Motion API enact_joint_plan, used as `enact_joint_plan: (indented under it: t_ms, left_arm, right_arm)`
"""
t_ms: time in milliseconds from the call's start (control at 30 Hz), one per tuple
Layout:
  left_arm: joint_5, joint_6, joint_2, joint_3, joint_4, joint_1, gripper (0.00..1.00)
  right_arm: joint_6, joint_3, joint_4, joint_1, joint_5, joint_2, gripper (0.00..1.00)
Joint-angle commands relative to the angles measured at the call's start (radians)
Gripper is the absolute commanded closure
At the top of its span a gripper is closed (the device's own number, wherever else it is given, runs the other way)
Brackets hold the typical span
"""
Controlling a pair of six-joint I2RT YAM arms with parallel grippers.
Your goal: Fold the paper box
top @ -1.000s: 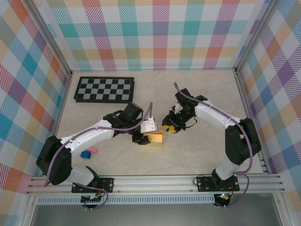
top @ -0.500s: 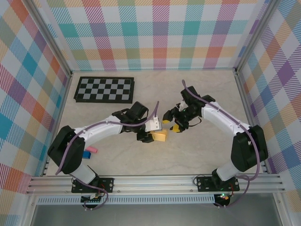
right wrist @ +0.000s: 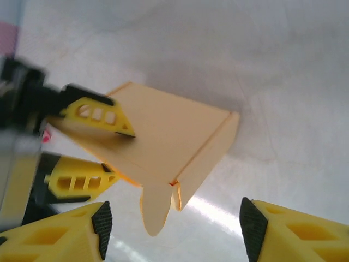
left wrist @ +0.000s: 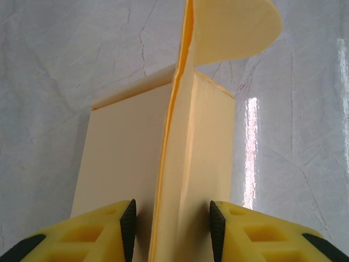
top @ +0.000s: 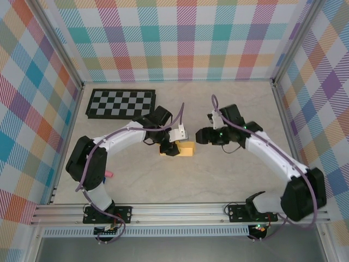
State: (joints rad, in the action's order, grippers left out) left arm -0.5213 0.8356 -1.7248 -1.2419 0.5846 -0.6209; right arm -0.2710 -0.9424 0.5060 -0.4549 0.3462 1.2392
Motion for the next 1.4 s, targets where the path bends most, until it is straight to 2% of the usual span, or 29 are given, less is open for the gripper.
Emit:
enact_joint_plan:
  t_ms: [0, 100, 200, 300, 400, 533, 600, 767, 967, 1000, 1033, 1267, 1367]
  left_arm:
    - [-0.088, 0.022, -0.045, -0.048, 0.093, 0.023, 0.60]
    - [-0.170, 0.014, -0.093, -0.107, 0.146, 0.048, 0.60]
    - [-0.230, 0.013, -0.135, -0.152, 0.187, 0.059, 0.60]
    - [-0.267, 0.016, -0.171, -0.189, 0.231, 0.062, 0.60]
    - [-0.288, 0.015, -0.202, -0.222, 0.262, 0.067, 0.60]
    - [-0.306, 0.014, -0.231, -0.254, 0.277, 0.070, 0.60]
    - [-0.305, 0.015, -0.248, -0.273, 0.282, 0.070, 0.60]
    - [-0.298, 0.017, -0.295, -0.322, 0.294, 0.075, 0.60]
    - [-0.316, 0.017, -0.345, -0.377, 0.306, 0.094, 0.60]
    - [-0.319, 0.018, -0.349, -0.385, 0.308, 0.097, 0.60]
    - [-0.320, 0.017, -0.353, -0.390, 0.307, 0.100, 0.60]
    - [-0.315, 0.012, -0.371, -0.417, 0.308, 0.105, 0.60]
    - [-0.310, -0.010, -0.374, -0.424, 0.297, 0.110, 0.60]
  right_arm:
    - [0.496, 0.193, -0.316, 0.002, 0.135, -0.179, 0.31]
    - [0.818, 0.267, -0.317, 0.004, 0.214, -0.260, 0.23]
    - [1.104, 0.203, -0.129, 0.004, 0.305, -0.184, 0.22]
    - [1.245, 0.133, -0.051, 0.004, 0.281, -0.080, 0.22]
    - [1.332, 0.081, -0.055, 0.004, 0.257, 0.022, 0.20]
    - [1.286, 0.078, -0.230, 0.004, 0.204, 0.115, 0.17]
    - [1.233, 0.068, -0.281, 0.025, 0.245, 0.135, 0.16]
    - [1.224, 0.006, -0.162, 0.056, 0.324, 0.162, 0.10]
    - [1.220, -0.026, -0.111, 0.070, 0.363, 0.231, 0.08]
    - [1.222, -0.042, -0.093, 0.068, 0.369, 0.255, 0.01]
    - [1.227, -0.058, -0.077, 0.068, 0.375, 0.275, 0.00]
    - [1.262, -0.165, 0.023, 0.064, 0.368, 0.371, 0.02]
    - [1.271, -0.139, -0.011, 0.037, 0.340, 0.357, 0.03]
